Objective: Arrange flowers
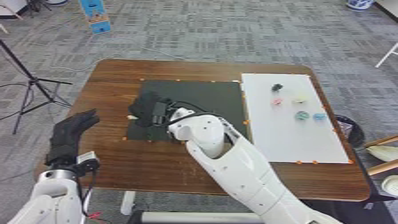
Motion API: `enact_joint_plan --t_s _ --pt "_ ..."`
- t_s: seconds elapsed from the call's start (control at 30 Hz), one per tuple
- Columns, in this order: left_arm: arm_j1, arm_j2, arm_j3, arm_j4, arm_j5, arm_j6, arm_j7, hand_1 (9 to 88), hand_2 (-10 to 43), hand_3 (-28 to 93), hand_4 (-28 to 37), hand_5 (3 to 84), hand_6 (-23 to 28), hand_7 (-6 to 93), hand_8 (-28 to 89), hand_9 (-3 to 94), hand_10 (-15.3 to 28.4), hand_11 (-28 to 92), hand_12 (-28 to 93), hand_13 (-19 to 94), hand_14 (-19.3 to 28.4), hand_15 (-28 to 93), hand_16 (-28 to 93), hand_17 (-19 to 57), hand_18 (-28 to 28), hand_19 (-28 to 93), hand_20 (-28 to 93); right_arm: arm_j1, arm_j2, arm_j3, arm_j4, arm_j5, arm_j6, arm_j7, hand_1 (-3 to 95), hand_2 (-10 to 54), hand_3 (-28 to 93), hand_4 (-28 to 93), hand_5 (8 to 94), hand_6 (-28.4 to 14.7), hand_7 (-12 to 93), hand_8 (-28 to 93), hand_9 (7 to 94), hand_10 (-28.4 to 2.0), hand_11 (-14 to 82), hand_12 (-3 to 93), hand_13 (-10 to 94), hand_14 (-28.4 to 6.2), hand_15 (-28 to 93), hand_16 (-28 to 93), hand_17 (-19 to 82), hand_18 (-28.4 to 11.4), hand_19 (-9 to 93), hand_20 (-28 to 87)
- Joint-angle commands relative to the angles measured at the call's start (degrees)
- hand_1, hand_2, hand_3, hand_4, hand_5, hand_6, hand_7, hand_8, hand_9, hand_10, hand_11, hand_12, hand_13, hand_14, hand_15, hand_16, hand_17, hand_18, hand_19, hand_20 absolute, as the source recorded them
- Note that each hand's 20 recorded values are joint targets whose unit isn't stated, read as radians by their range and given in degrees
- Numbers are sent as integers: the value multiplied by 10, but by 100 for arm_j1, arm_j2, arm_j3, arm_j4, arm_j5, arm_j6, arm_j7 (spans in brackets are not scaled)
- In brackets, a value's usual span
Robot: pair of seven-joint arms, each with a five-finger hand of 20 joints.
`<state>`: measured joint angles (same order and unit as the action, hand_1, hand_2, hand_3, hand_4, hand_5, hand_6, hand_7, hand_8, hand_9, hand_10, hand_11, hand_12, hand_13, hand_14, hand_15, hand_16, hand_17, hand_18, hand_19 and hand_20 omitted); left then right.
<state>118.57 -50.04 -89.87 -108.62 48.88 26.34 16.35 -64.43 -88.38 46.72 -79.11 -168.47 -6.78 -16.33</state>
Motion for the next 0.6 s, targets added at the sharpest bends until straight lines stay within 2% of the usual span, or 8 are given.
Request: enact_joint_plan --t_s 0.03,0.27,0.43,0.57,0.6 --pt "4 -26 -52 -39 -38 -153 -13 251 302 680 -283 526 53 147 -94 558 145 185 75 415 128 133 -54 72 79 49 136 -116 -145 98 121 -126 -93 -71 510 48 528 -194 772 29 252 82 898 -93 430 327 799 -94 702 448 414 -242 899 603" --pt "107 -68 -112 -85 -45 -238 37 242 294 688 -283 527 53 146 -94 557 145 185 76 412 129 132 -52 66 82 54 137 -157 -249 193 194 -208 -226 35 488 44 539 -183 773 38 248 68 898 -92 432 327 798 -97 705 446 412 -245 898 604" --pt "102 -93 -107 -76 -59 -244 62 229 266 698 -283 527 52 146 -94 555 145 185 76 407 128 131 -49 59 88 58 137 -119 -225 150 192 -152 -257 159 474 35 547 -170 773 46 247 53 901 -93 429 325 799 -102 703 445 410 -251 898 605" --pt "226 -121 -175 -105 -74 -277 109 226 258 700 -283 527 51 146 -94 553 145 186 77 409 129 131 -47 57 88 59 135 -132 -259 178 203 -142 -308 187 465 30 553 -163 770 46 243 43 903 -94 427 324 800 -104 702 444 410 -252 899 605" --pt "205 -117 -173 -85 -72 -303 111 226 257 701 -283 526 51 146 -94 553 145 186 77 408 129 131 -47 57 88 59 135 -112 -220 130 190 -65 -286 267 462 28 552 -160 768 46 242 42 904 -94 427 324 800 -104 702 445 410 -252 899 605"
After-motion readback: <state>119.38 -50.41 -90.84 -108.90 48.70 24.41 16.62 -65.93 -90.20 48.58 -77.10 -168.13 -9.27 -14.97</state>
